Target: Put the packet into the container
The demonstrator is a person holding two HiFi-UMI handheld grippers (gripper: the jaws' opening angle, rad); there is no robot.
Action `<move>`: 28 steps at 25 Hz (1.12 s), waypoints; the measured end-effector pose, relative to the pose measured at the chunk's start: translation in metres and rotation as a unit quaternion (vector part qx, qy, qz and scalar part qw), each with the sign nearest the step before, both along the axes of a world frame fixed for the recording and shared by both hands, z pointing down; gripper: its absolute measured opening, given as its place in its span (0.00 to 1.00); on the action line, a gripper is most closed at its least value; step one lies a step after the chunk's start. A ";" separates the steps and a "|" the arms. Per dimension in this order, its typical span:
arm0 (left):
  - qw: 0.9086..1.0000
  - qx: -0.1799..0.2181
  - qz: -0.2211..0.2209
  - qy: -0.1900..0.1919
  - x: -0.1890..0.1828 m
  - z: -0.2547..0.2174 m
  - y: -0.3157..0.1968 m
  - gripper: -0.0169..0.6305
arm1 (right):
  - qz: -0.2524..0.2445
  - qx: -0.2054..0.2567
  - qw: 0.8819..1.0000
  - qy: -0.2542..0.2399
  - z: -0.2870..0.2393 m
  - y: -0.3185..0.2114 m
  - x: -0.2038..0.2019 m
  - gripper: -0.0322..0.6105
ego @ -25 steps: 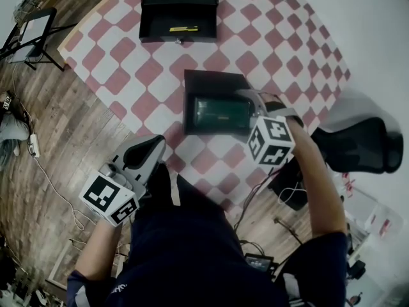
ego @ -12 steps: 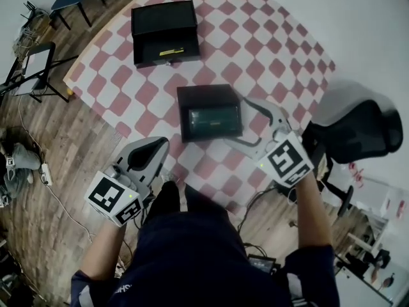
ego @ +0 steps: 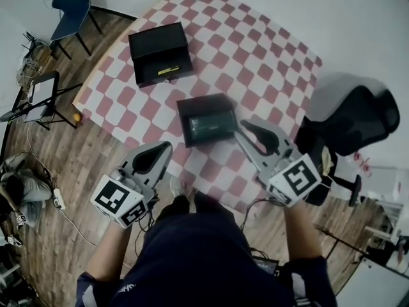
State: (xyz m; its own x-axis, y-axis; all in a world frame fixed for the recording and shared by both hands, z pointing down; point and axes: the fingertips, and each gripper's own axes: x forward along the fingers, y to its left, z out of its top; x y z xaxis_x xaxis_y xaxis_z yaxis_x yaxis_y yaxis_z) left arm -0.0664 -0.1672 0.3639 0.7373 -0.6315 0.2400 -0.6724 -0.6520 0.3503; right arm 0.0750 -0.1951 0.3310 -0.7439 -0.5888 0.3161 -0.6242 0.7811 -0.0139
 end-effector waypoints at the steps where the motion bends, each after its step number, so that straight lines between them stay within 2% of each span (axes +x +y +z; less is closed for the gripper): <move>1: 1.000 0.003 0.002 0.000 0.000 -0.003 0.002 0.09 | 0.010 0.006 1.000 -0.011 -0.008 0.005 0.000 0.17; 6: 1.000 0.011 0.014 0.002 0.000 -0.012 0.011 0.08 | 0.045 0.036 0.997 -0.044 -0.036 0.024 0.002 0.08; 12: 0.999 0.022 0.032 0.004 0.005 -0.021 0.019 0.09 | 0.080 0.036 0.994 -0.070 -0.046 0.043 0.006 0.07; 18: 0.999 0.030 0.046 -0.003 0.011 -0.022 0.023 0.09 | 0.113 0.016 0.988 -0.100 -0.038 0.049 0.016 0.07; 28: 0.998 0.029 0.055 -0.005 0.022 -0.016 0.022 0.09 | 0.135 -0.003 0.986 -0.100 -0.022 0.044 0.018 0.07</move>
